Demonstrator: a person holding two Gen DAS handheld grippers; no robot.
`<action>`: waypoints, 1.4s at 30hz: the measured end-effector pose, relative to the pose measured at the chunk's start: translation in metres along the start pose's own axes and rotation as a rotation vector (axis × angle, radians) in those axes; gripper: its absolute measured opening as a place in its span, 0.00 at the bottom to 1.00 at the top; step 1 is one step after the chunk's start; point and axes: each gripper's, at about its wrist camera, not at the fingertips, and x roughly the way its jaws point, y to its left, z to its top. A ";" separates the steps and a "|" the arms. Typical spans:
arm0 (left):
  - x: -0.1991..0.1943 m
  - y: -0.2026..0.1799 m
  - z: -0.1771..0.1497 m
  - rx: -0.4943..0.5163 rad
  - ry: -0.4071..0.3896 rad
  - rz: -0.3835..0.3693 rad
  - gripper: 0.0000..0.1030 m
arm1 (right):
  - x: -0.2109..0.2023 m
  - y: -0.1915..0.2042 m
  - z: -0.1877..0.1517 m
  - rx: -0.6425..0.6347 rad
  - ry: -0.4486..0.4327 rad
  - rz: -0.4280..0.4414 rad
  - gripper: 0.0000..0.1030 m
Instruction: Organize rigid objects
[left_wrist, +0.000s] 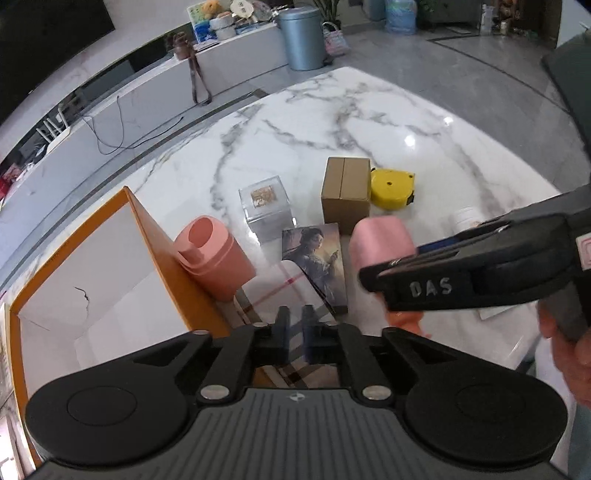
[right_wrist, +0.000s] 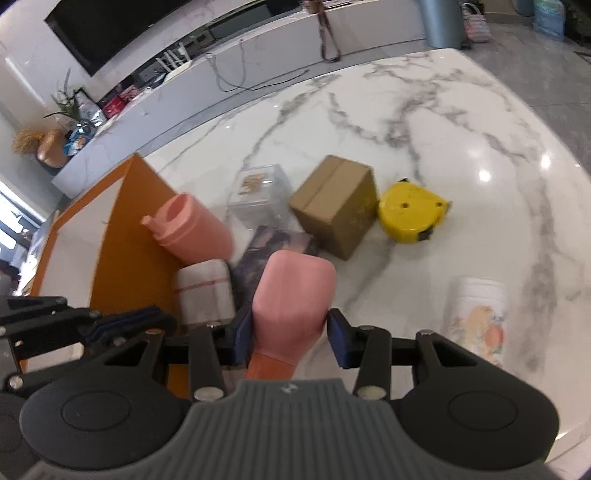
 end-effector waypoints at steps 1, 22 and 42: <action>0.003 -0.001 0.000 -0.017 0.011 0.007 0.18 | -0.001 -0.003 0.001 0.004 -0.006 -0.017 0.43; 0.054 -0.042 0.016 -0.026 0.213 0.261 0.82 | 0.000 -0.044 0.011 0.119 -0.022 0.036 0.43; 0.047 -0.032 0.021 0.079 0.259 0.235 0.23 | 0.012 -0.035 0.003 0.109 0.042 0.083 0.42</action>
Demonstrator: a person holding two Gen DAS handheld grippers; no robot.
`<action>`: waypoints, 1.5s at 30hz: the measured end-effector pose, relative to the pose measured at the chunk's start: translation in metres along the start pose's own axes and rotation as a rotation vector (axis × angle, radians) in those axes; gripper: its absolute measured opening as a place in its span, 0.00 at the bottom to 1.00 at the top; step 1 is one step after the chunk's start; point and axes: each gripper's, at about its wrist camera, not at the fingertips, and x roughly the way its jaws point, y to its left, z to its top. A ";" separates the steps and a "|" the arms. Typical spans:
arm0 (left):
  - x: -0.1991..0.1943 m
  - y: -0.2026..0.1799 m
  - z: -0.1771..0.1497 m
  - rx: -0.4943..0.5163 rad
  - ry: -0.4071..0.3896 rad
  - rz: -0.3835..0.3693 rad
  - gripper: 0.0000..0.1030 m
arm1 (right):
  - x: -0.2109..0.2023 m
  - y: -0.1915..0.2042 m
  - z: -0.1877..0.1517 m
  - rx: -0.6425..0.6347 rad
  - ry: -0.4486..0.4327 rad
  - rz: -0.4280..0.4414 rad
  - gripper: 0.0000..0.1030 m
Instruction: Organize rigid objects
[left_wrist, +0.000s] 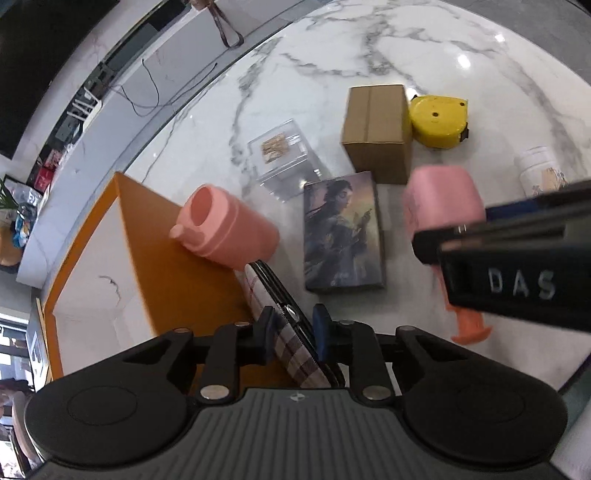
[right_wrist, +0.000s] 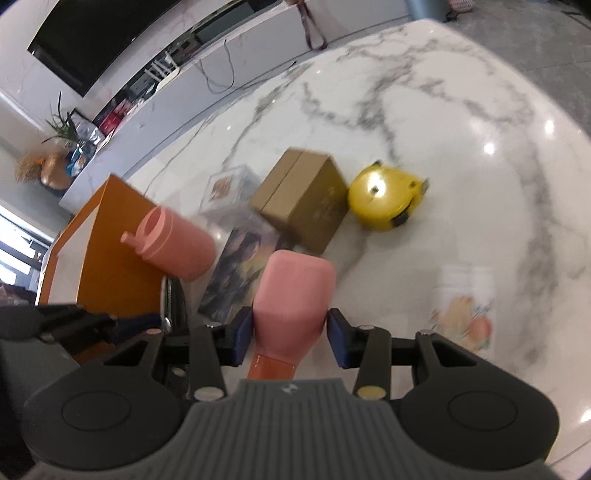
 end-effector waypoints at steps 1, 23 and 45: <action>-0.001 0.004 -0.001 -0.004 0.010 -0.001 0.22 | 0.002 0.001 -0.002 0.001 0.008 -0.001 0.42; 0.022 -0.011 -0.004 0.073 0.119 0.083 0.34 | 0.010 0.010 -0.009 -0.020 0.033 -0.010 0.42; -0.059 0.080 -0.052 -0.336 -0.229 -0.283 0.18 | -0.033 0.050 0.000 -0.102 -0.056 0.022 0.42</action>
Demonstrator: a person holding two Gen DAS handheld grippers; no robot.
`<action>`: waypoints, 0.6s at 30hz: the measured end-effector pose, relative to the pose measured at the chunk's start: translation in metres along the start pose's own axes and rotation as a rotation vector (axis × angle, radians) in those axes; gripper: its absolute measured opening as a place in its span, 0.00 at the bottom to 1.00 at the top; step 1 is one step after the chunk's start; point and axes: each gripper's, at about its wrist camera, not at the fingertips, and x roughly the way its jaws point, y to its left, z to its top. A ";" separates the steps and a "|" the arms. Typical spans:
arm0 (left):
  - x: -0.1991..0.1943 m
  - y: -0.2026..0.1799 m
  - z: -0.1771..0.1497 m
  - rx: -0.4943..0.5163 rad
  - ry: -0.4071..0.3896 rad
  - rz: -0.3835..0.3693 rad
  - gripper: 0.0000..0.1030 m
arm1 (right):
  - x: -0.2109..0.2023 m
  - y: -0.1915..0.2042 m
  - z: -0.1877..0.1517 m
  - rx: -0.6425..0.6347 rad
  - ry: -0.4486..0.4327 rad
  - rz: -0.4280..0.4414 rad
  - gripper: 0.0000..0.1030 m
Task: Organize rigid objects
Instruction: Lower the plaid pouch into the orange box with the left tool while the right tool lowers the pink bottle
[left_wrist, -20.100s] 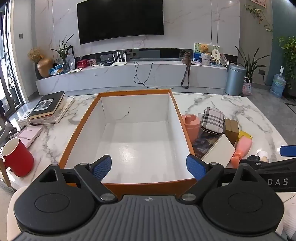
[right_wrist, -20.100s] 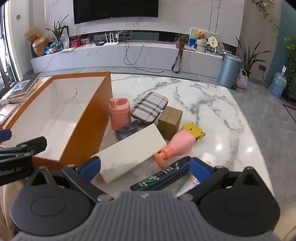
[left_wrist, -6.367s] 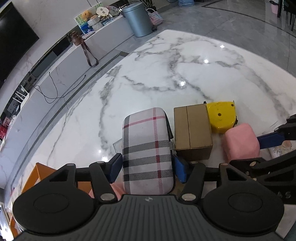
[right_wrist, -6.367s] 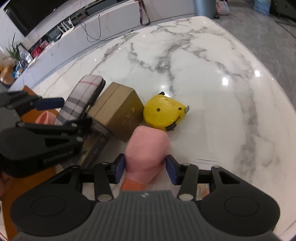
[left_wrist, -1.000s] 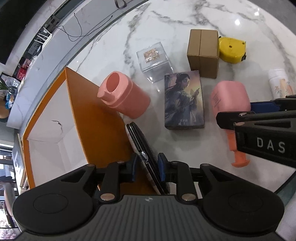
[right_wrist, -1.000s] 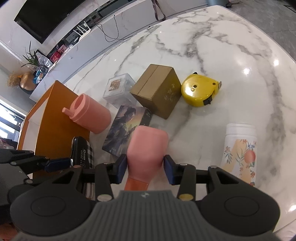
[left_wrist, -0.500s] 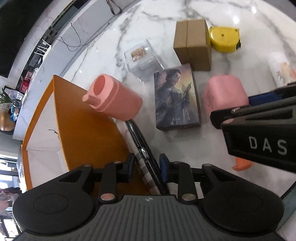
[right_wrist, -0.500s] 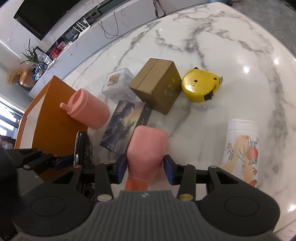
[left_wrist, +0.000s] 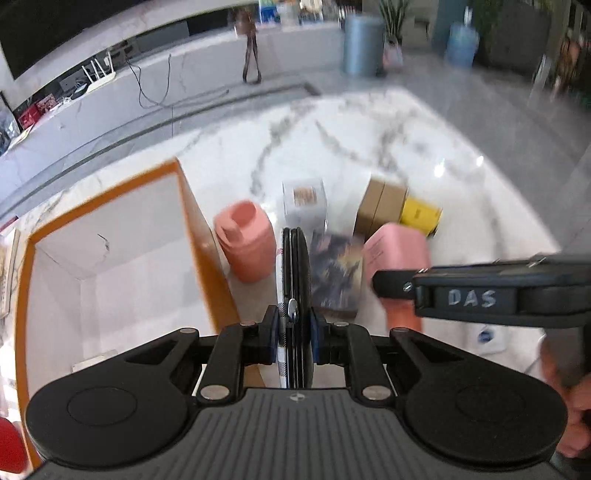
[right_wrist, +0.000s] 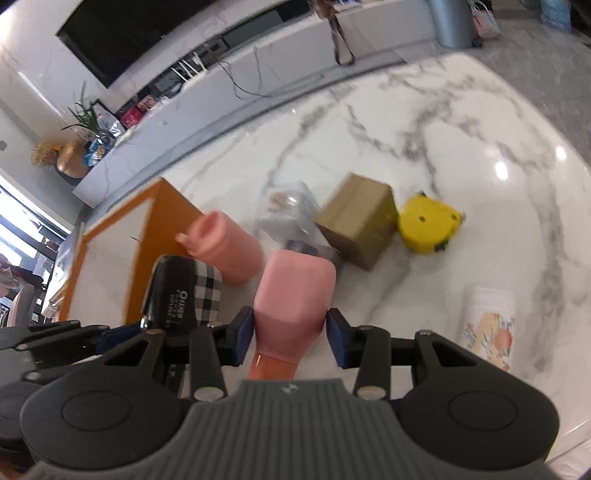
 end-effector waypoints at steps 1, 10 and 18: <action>-0.011 0.007 0.002 -0.018 -0.024 -0.016 0.18 | -0.005 0.007 0.001 -0.016 -0.012 0.007 0.42; -0.061 0.077 0.001 -0.124 -0.088 -0.044 0.18 | -0.039 0.096 0.001 -0.184 -0.094 0.105 0.42; -0.035 0.129 -0.042 -0.275 0.003 -0.104 0.18 | -0.004 0.155 -0.024 -0.298 -0.001 0.085 0.42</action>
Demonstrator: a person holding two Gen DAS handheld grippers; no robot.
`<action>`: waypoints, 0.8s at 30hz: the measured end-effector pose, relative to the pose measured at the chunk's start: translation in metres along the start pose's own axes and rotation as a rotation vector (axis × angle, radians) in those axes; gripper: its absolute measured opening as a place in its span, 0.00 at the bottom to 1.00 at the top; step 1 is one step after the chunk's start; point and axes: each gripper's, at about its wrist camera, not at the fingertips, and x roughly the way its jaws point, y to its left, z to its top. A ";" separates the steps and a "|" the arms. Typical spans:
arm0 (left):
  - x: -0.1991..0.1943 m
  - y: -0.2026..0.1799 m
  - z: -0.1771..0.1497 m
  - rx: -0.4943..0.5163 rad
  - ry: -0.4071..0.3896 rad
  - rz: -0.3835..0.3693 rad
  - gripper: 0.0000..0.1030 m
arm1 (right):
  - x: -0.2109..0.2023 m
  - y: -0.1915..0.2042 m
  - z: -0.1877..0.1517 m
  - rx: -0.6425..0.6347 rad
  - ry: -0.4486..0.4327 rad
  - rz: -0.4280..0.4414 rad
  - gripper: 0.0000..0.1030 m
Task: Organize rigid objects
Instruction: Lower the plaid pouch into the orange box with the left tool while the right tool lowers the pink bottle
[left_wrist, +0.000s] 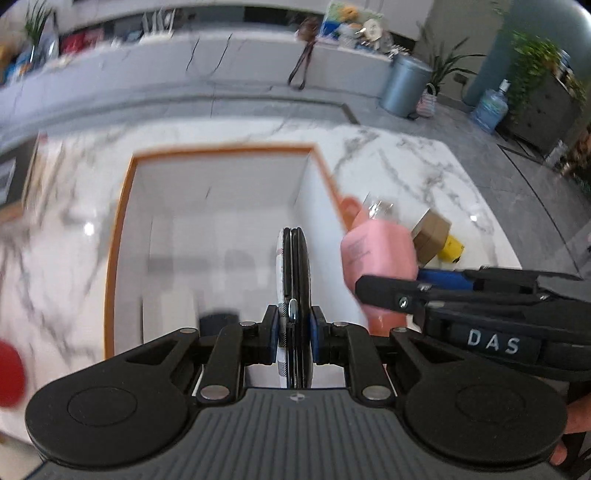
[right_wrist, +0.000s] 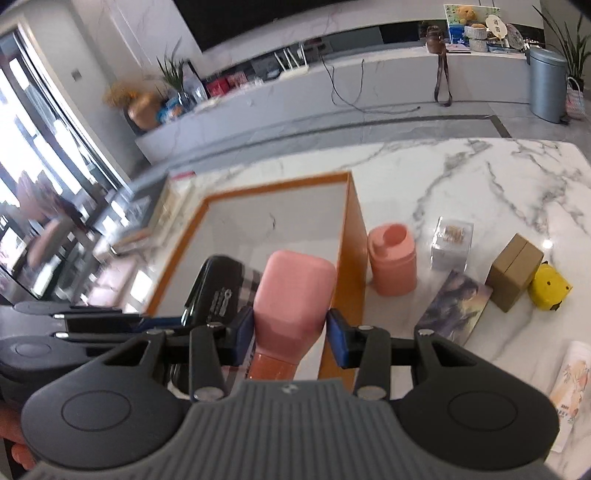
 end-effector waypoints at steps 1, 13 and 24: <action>0.008 0.008 -0.005 -0.033 0.015 -0.015 0.18 | 0.005 0.003 -0.001 -0.012 0.010 -0.009 0.42; 0.048 0.062 -0.036 -0.223 0.126 -0.139 0.17 | 0.052 0.034 -0.014 -0.157 0.129 -0.152 0.42; 0.062 0.073 -0.050 -0.252 0.170 -0.148 0.18 | 0.061 0.054 -0.023 -0.316 0.169 -0.278 0.42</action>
